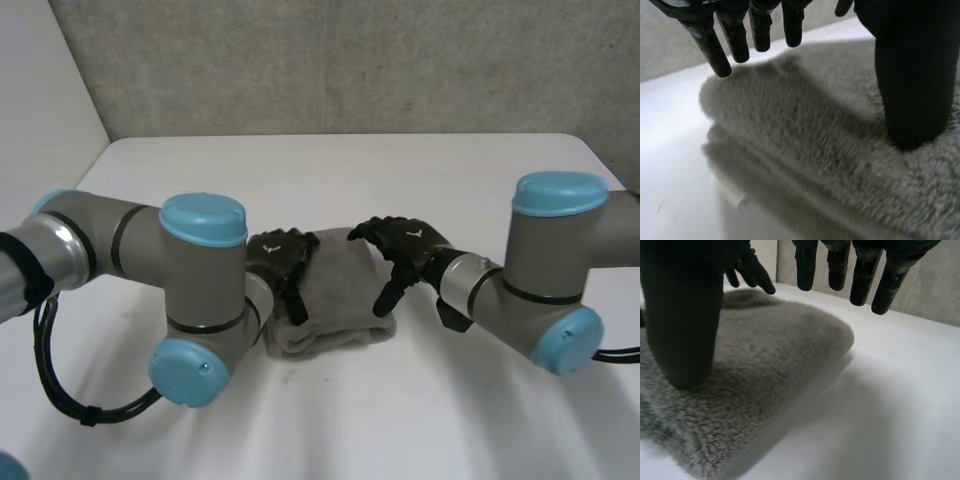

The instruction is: Fold the towel.

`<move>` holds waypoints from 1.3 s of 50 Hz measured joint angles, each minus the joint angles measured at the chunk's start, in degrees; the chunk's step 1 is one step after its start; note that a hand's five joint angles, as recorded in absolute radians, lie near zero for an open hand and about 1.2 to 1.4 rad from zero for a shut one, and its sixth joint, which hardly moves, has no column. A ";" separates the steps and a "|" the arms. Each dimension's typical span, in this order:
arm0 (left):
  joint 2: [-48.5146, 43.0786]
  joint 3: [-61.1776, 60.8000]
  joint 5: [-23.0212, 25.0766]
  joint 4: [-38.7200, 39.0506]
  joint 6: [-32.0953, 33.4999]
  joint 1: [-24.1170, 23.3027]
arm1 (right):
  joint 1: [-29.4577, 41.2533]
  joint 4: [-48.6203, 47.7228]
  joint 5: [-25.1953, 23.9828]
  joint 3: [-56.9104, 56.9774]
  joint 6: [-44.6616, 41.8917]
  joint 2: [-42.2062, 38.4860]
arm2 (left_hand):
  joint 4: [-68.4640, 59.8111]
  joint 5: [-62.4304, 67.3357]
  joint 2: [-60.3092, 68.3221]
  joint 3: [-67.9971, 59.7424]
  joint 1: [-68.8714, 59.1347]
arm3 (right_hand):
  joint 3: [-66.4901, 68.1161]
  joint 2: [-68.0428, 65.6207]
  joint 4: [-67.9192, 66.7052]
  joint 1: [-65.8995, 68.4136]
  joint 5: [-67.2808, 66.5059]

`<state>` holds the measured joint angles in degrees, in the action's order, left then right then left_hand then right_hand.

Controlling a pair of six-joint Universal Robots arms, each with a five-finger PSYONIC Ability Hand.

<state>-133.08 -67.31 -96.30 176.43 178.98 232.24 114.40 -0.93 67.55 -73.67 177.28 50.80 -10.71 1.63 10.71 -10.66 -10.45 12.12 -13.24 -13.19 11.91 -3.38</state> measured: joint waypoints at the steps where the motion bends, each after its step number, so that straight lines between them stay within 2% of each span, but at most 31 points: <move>1: -0.17 -0.07 -0.30 -0.11 0.06 0.07 | 0.15 0.02 0.02 0.53 -0.07 -0.66 | 0.00 0.00 0.00 0.00 0.00 | 0.00 0.00 0.00 0.00 0.01; 9: -0.55 -2.75 -3.49 -0.11 2.50 1.42 | 2.97 0.79 0.38 6.96 -2.62 -7.79 | 0.00 0.00 0.00 0.00 0.00 | 0.00 0.00 0.01 0.00 0.33; 15: 0.63 -4.58 -3.74 0.16 4.82 1.98 | 4.10 1.70 1.14 9.26 -5.81 -7.87 | 0.03 0.00 -0.05 0.02 0.00 | 0.00 0.00 0.04 0.00 0.55; 19: 3.78 -4.61 -3.55 0.21 5.37 1.81 | 4.04 1.91 3.16 9.76 -7.07 -4.14 | 0.15 0.00 -0.13 0.11 0.01 | 0.00 0.00 0.00 0.00 0.55; 25: 14.66 -3.29 -3.04 0.12 5.27 2.71 | 1.27 1.65 8.96 9.21 -7.11 6.47 | 0.21 -0.11 -0.23 0.13 0.20 | 0.00 0.00 0.00 0.00 0.55; 30: 24.02 -2.76 -1.86 -0.28 5.07 7.32 | -3.28 1.54 13.71 8.72 -6.19 14.48 | 0.22 -0.11 -0.26 0.16 0.20 | 0.00 0.00 0.00 0.00 0.56; 32: 27.86 -2.67 -0.35 -0.98 4.96 10.21 | -6.04 1.69 15.90 8.57 -5.37 18.43 | 0.22 -0.11 -0.26 0.16 0.19 | 0.00 0.00 0.04 0.00 0.55; 37: 33.27 -2.34 4.94 -4.99 4.66 15.10 | -9.89 3.73 17.48 8.47 -4.43 23.35 | 0.22 -0.11 -0.26 0.16 0.15 | 0.00 0.00 0.04 0.00 0.56; 46: 35.23 -1.46 10.12 -11.16 2.41 18.10 | -12.40 10.44 16.55 8.19 -4.51 26.10 | 0.48 -0.11 -0.52 0.45 0.20 | 0.00 0.00 0.04 0.00 0.56; 65: 34.86 -2.67 10.07 -10.99 0.75 18.07 | -11.46 11.17 12.06 6.10 -5.02 26.01 | 1.11 -0.14 -1.18 1.11 0.61 | 0.00 0.00 0.00 0.00 0.56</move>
<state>-98.22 -69.98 -86.23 165.43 179.73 250.31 102.94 10.25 79.61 -67.57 172.27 76.81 -9.60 1.49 9.53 -9.55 -9.84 12.12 -13.24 -13.18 11.91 -2.82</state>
